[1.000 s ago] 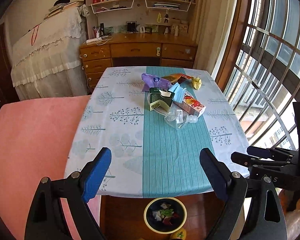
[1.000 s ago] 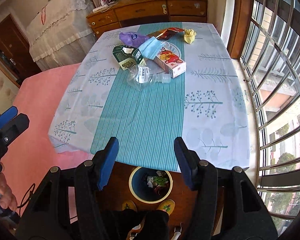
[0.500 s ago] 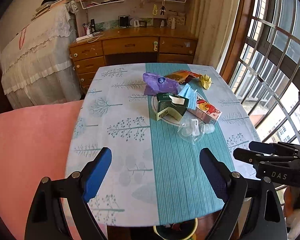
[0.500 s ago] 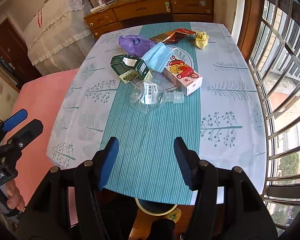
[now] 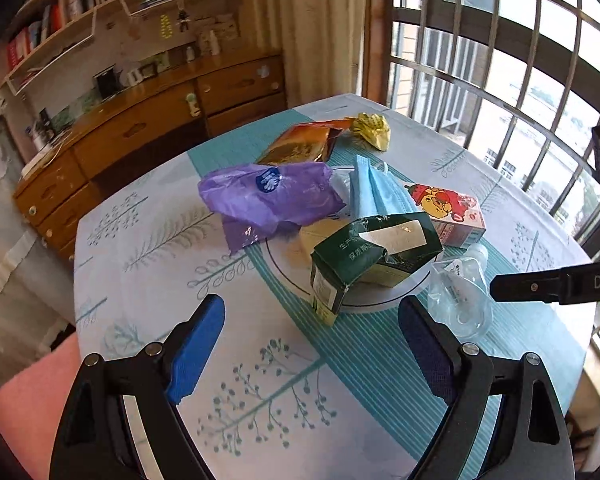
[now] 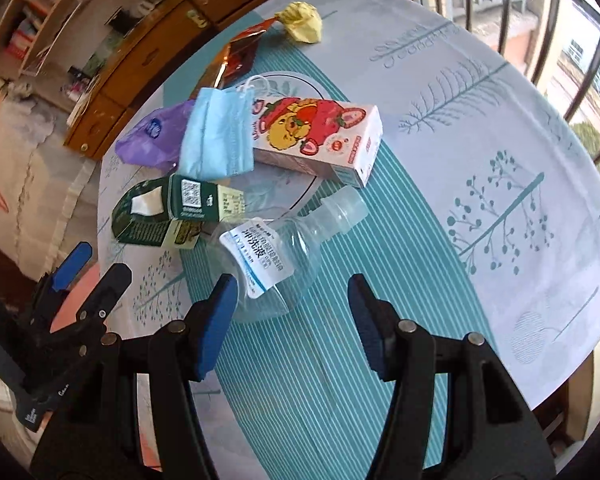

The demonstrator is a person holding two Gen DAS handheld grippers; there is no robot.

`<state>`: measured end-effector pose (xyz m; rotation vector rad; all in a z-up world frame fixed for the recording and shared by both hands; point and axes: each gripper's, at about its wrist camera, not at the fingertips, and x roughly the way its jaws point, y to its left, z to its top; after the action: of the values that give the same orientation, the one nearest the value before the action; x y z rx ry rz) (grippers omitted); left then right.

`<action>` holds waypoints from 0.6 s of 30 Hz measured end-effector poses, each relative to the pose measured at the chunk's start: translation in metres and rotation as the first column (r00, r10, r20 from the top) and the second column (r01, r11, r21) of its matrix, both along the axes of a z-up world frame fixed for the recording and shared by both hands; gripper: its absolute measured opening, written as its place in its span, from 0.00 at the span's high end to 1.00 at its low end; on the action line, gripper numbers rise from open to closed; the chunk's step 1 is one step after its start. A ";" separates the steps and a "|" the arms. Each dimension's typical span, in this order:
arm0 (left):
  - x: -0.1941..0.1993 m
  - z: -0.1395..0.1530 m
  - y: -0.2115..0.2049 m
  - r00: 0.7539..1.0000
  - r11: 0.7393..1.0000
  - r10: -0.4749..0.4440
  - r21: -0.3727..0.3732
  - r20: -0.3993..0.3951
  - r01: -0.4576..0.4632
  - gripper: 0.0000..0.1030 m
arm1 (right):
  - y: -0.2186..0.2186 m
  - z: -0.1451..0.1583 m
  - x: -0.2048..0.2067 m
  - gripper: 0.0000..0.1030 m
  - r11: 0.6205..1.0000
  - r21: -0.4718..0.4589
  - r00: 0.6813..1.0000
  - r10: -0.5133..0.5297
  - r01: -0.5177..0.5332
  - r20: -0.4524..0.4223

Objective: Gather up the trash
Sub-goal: 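Grasp the green tea box with the left tool while the right tool grasps the plastic bottle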

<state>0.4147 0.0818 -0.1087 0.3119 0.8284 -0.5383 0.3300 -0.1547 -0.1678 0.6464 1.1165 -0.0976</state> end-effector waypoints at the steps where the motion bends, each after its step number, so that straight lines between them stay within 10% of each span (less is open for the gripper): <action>1: 0.005 -0.004 -0.003 0.999 0.999 -0.033 0.003 0.009 0.033 0.13 | 0.000 -0.007 0.004 0.47 1.000 0.016 1.000 -0.022 0.023 -0.008; 18: 0.046 -0.025 -0.036 0.939 0.938 -0.343 -0.056 -0.004 0.342 0.20 | 0.028 -0.041 0.044 0.49 0.991 -0.034 0.992 -0.128 0.127 -0.019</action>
<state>0.4604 0.0454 -0.1336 0.4068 0.7745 -0.8888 0.3744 -0.1268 -0.2089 0.6891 1.0915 -0.2323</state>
